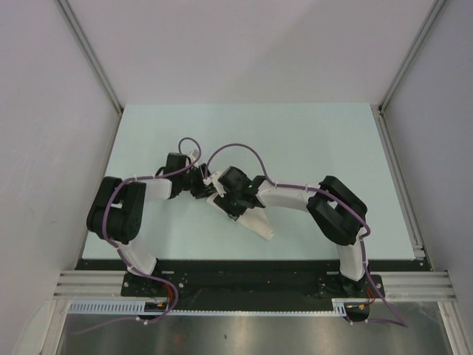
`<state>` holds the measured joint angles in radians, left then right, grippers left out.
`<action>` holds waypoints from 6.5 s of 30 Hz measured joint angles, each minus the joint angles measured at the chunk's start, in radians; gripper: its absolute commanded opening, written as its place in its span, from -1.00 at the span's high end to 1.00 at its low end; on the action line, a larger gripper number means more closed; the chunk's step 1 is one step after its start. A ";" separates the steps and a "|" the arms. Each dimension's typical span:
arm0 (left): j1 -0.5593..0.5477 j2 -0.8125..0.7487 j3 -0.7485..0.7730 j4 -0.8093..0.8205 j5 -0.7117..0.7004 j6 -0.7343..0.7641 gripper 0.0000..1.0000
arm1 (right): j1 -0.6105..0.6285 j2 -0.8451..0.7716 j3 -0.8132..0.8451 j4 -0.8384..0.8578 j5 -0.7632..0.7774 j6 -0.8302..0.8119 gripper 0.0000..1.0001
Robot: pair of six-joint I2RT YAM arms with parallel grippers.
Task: Fold the napkin, place the utensils inside, and roll it up
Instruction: Roll the napkin with the utensil
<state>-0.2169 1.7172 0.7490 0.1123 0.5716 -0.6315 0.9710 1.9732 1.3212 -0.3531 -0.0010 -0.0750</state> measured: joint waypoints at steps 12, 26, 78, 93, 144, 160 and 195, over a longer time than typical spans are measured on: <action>0.004 -0.064 0.055 -0.072 -0.095 0.067 -0.36 | -0.196 0.039 0.024 -0.009 -0.459 0.050 0.08; 0.003 -0.114 -0.061 0.055 -0.045 0.047 0.29 | -0.333 0.183 0.127 -0.073 -0.834 0.103 0.01; -0.003 -0.025 0.051 0.072 -0.043 0.011 -0.27 | -0.159 -0.002 0.065 -0.087 -0.364 0.129 -0.15; -0.004 -0.064 -0.035 0.163 -0.011 0.011 0.20 | -0.198 -0.016 0.063 -0.079 -0.383 0.145 -0.17; -0.010 0.066 0.089 0.211 0.031 -0.072 -0.11 | -0.162 0.008 0.034 -0.027 -0.030 -0.066 0.31; -0.013 0.021 0.077 0.192 0.019 -0.024 -0.04 | -0.412 0.148 0.144 -0.095 -0.705 0.039 0.32; -0.112 0.098 0.140 0.164 -0.090 -0.016 1.00 | -0.360 -0.048 0.116 -0.108 -0.542 0.130 -0.22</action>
<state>-0.3286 1.8153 0.8890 0.2768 0.4816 -0.6476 0.6106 1.9255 1.4372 -0.4606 -0.5430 0.0547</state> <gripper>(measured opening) 0.045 0.596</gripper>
